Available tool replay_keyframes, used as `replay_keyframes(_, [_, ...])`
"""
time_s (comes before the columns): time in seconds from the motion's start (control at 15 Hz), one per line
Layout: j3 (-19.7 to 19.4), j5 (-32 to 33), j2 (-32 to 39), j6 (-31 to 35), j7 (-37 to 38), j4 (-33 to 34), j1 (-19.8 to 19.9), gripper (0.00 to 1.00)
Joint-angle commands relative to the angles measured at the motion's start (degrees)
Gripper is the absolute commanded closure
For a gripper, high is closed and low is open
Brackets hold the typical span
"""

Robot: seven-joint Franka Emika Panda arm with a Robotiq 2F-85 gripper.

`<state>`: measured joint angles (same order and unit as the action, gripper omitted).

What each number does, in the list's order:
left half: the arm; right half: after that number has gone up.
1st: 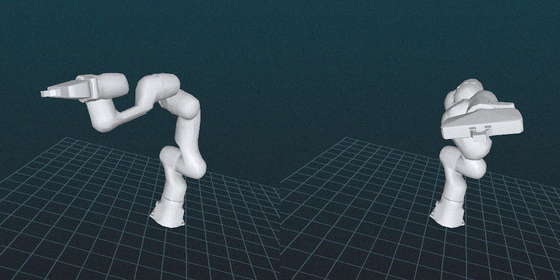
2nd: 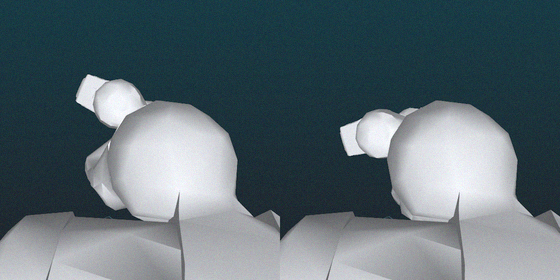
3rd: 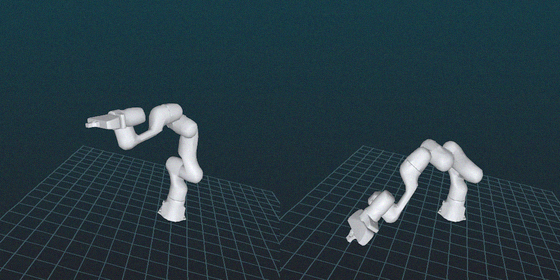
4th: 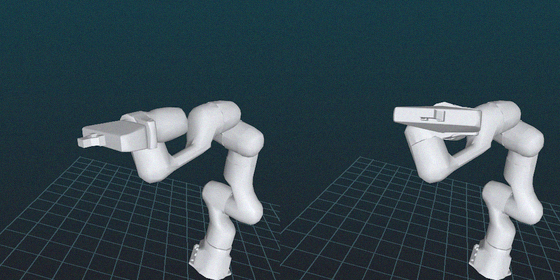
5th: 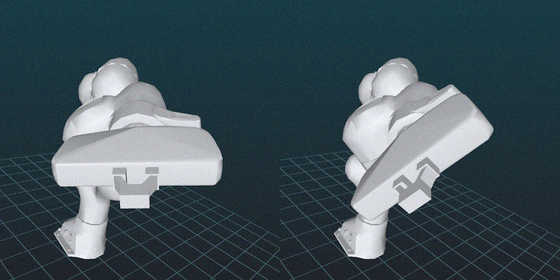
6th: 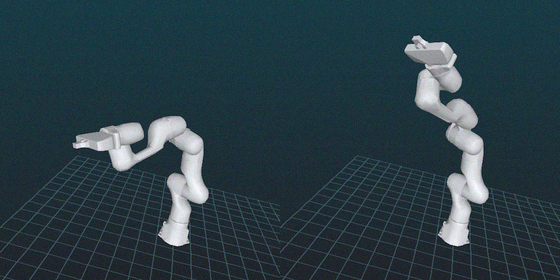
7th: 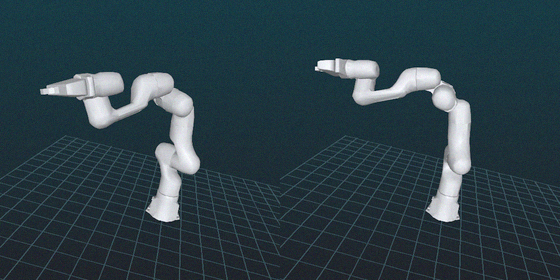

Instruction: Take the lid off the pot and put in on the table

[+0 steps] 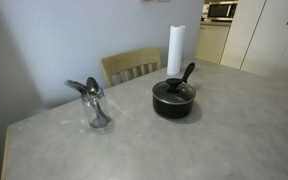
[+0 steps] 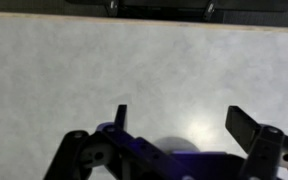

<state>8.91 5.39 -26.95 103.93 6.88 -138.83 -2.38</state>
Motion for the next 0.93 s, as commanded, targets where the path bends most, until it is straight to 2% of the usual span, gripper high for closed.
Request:
replay_keyframes(0.0, [-0.32, 4.69, 2.12, 7.39, 1.20, -0.56, 0.32, 0.00])
replay_keyframes(0.2, [-0.99, 8.15, 5.07, 12.58, 1.13, 0.04, 0.73, 0.00])
replay_keyframes(0.33, [-2.25, 7.63, 7.73, 17.24, -0.87, 0.72, 0.23, 0.00])
replay_keyframes(0.6, [-4.24, 4.45, 13.31, 27.63, -6.54, 2.44, -0.96, 0.00])
replay_keyframes(0.73, [-5.75, -0.13, 15.58, 32.35, -11.94, 3.06, -2.02, 0.00])
replay_keyframes(0.8, [-3.98, 3.12, 12.41, 29.36, -7.19, 1.21, -0.77, 0.00])
replay_keyframes(0.87, [-4.46, 1.62, 13.53, 30.92, -9.11, 1.62, -1.07, 0.00])
